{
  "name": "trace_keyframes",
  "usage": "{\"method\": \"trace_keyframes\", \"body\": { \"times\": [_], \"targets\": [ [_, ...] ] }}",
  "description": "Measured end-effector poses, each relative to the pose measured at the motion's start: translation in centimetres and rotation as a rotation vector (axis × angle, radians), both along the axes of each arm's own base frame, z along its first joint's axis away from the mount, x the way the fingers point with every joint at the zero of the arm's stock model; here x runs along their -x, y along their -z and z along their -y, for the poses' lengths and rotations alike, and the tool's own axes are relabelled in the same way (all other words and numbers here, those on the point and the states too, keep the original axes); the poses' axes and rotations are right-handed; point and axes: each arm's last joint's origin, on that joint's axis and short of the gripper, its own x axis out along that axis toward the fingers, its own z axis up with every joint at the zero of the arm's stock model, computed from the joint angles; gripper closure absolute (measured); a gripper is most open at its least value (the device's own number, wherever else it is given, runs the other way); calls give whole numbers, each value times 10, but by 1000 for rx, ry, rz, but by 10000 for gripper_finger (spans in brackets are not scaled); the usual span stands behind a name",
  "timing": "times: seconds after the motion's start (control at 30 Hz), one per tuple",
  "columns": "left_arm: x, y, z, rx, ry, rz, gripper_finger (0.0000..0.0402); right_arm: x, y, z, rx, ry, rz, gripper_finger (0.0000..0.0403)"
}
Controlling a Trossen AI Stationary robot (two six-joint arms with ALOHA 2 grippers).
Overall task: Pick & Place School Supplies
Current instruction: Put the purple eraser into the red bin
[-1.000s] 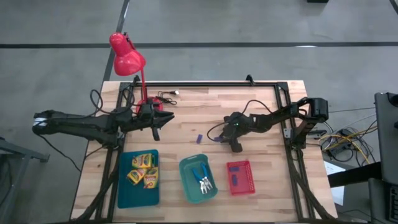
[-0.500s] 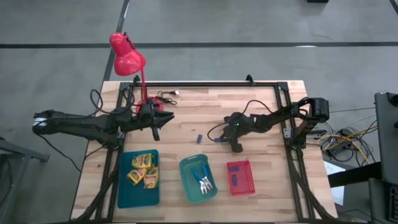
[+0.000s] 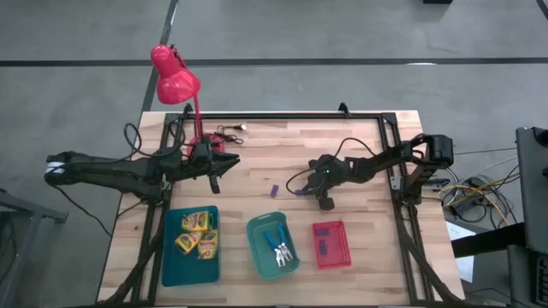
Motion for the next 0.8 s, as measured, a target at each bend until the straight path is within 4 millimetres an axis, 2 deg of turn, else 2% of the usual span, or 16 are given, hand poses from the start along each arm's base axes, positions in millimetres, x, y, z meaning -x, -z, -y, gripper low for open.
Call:
{"method": "trace_keyframes", "body": {
  "times": [0.3, 0.4, 0.63, 0.8],
  "targets": [
    [0, 0, 0, 0, 0, -1, 335, 0, -10, 1, 25, 23, 40, 337],
    [0, 0, 0, 0, 0, -1, 335, -1, -19, 1, 34, 19, 94, 337],
    [0, 0, 0, 0, 0, -3, 335, 1, -54, 1, 59, 10, 233, 337],
    [0, 1, 0, 0, 0, -6, 335, 14, -87, -3, 64, 3, 320, 337]
  ]
}}
